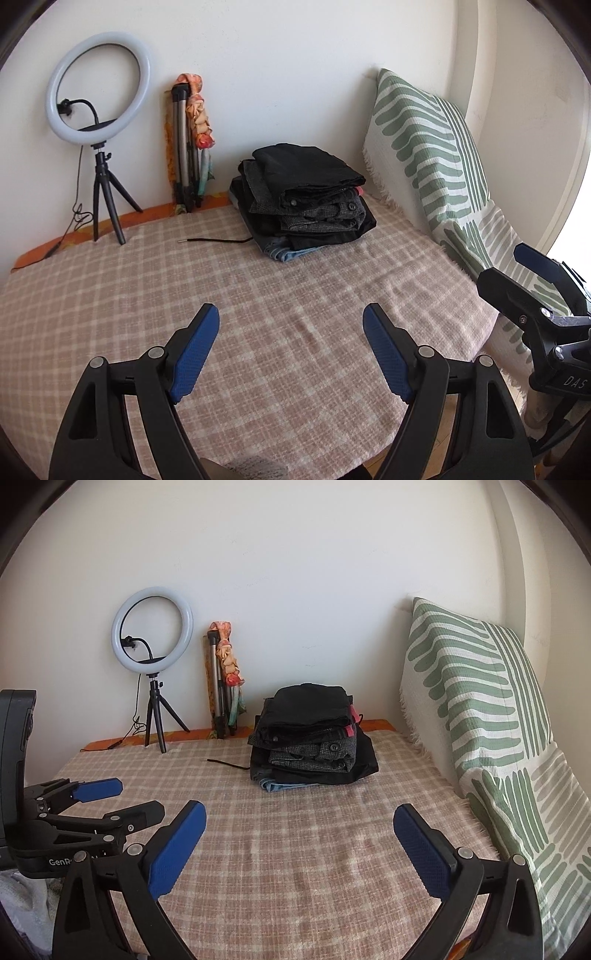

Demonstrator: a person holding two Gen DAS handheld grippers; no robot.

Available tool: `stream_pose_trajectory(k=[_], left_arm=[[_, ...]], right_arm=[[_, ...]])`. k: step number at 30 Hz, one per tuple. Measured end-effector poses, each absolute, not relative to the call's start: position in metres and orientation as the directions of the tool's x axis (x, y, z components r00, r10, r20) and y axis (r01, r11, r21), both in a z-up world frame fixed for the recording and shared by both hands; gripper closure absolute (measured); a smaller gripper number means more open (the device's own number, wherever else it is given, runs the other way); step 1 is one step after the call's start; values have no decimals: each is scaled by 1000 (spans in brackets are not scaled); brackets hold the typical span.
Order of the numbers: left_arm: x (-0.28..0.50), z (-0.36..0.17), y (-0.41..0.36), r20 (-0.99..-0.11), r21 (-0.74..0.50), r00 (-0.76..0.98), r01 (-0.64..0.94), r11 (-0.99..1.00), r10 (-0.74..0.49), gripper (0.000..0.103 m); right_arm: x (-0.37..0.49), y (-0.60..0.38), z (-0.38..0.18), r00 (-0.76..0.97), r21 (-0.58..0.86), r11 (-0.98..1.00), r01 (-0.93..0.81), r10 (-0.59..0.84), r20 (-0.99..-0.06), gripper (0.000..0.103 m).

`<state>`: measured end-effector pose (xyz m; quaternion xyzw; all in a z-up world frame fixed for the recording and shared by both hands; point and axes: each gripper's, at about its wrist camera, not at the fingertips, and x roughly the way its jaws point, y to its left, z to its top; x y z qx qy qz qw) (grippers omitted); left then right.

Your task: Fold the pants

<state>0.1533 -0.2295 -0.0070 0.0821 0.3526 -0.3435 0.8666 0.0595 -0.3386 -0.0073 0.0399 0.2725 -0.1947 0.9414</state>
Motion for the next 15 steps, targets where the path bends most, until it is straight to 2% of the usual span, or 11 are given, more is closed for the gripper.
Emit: stream_pose_trajectory(k=[7,12,15], left_arm=[[151,-2,-217,-636,-104,553,629,770,-538,5],[148,0,-217,-619,-53,590,627,777,-518,2],[149,-2,-219,-629,-65,574,633,771,-524,2]], right_arm=[[54,-340,-19,771,35,919,393,-309,-557,0],[53,-343,-24,764,48,911,410,-315,-563,0],[52,-344,-25,760,39,906,422,-331,-559,0]])
